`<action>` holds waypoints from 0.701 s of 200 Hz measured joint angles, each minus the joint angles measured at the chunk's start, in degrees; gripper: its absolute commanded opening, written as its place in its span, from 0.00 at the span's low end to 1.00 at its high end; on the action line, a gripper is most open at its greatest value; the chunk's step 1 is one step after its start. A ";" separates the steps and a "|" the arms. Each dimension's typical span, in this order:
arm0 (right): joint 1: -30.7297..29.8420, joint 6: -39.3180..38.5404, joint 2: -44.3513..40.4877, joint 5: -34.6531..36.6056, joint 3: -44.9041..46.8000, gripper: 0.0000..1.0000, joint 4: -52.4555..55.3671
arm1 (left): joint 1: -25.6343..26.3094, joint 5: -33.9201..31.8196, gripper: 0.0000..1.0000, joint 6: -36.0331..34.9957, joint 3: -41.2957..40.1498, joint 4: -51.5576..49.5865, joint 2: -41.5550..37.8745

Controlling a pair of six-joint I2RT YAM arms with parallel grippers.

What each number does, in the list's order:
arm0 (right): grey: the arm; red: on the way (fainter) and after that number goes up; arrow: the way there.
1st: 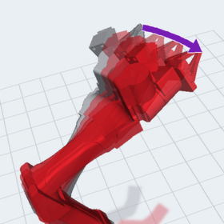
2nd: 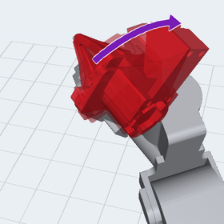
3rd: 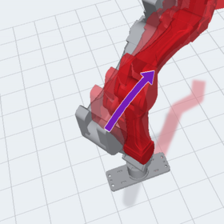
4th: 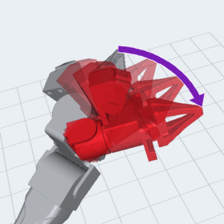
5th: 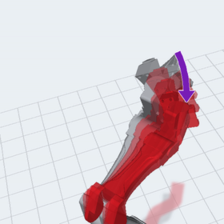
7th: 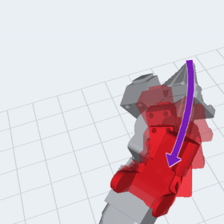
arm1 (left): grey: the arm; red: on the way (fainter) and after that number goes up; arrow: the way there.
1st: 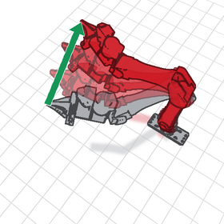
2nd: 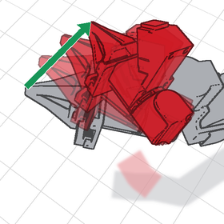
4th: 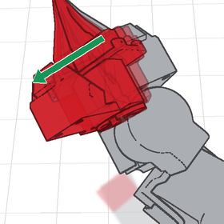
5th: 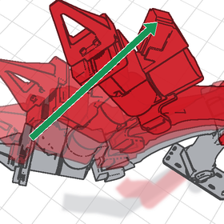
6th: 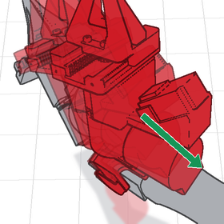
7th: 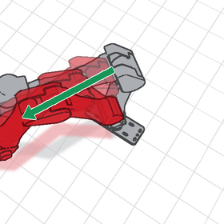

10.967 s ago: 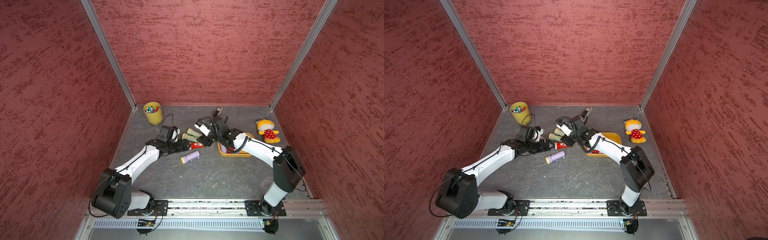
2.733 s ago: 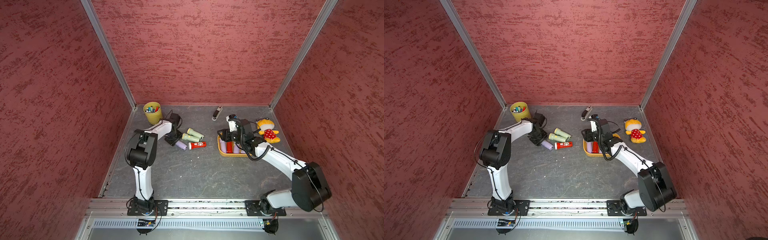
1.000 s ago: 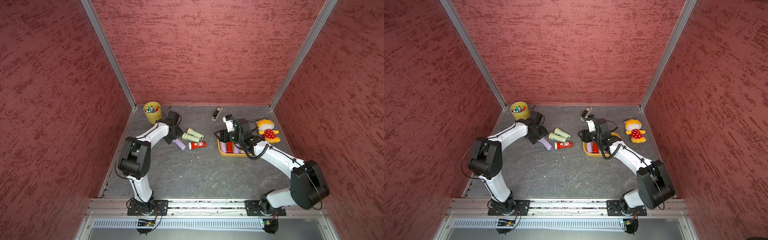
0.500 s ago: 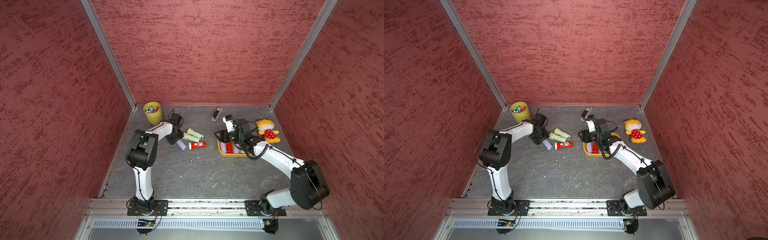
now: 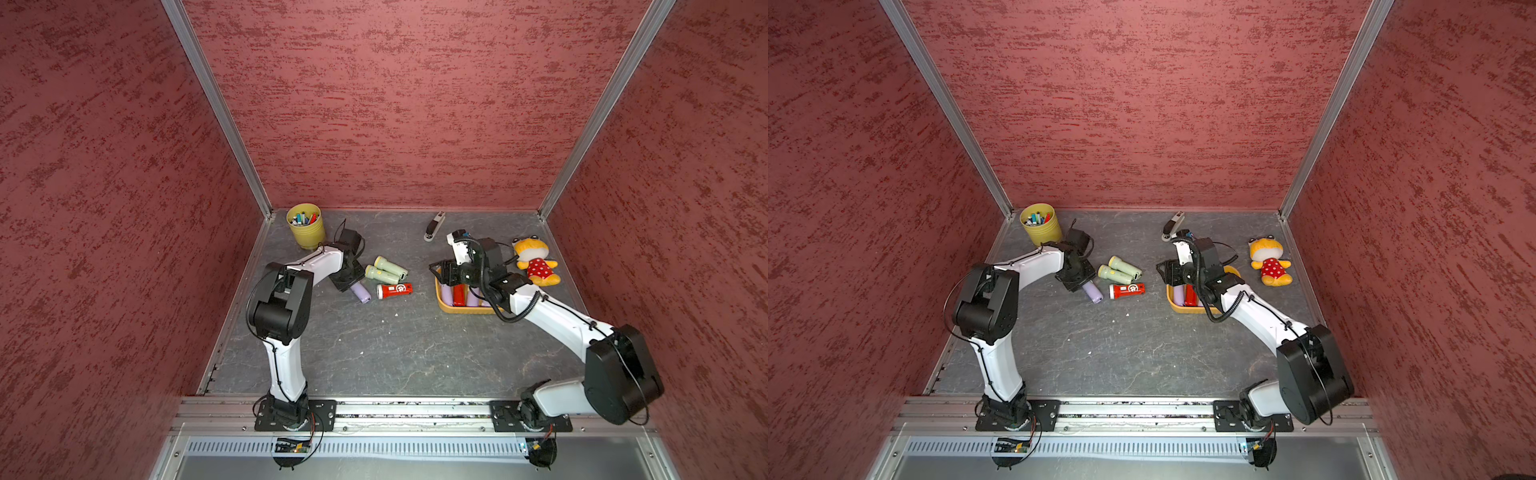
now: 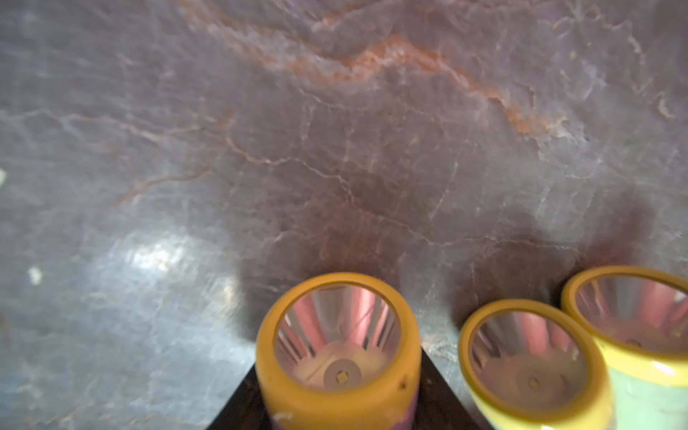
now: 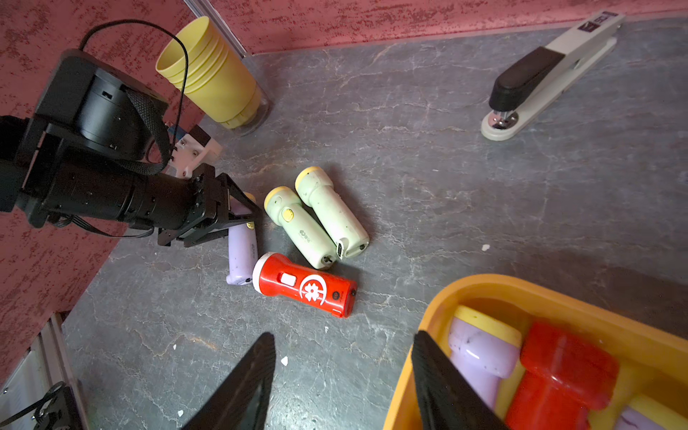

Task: Put the flashlights into the storage boxes
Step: Pick up the flashlight from the center of the board.

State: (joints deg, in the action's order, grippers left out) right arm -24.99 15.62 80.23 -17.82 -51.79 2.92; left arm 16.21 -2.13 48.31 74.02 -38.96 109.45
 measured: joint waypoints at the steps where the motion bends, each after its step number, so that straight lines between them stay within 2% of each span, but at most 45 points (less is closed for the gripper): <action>1: 0.00 0.00 -0.07 0.00 0.07 0.60 -0.09 | 0.02 -0.02 0.36 -0.02 -0.07 0.00 -0.13; 53: 0.00 2.08 -3.65 -0.09 5.42 0.60 -6.45 | 2.25 -1.66 0.31 -1.81 -1.97 0.57 -8.96; 101: 0.00 3.89 -3.72 -0.81 6.91 0.60 -11.41 | 5.46 -2.05 0.31 -7.15 -4.31 4.63 -15.26; 112: 0.00 4.17 -3.74 -1.11 7.54 0.60 -13.20 | 6.23 -1.40 0.22 -8.72 -5.77 7.04 -16.92; 140: 0.00 5.07 -3.74 -2.27 10.36 0.60 -17.79 | 7.50 2.78 0.19 -12.09 -10.32 14.49 -20.26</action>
State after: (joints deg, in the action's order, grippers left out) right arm -24.99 20.69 76.49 -20.10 -41.43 -14.87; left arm 23.70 0.64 36.23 63.70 -24.47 89.19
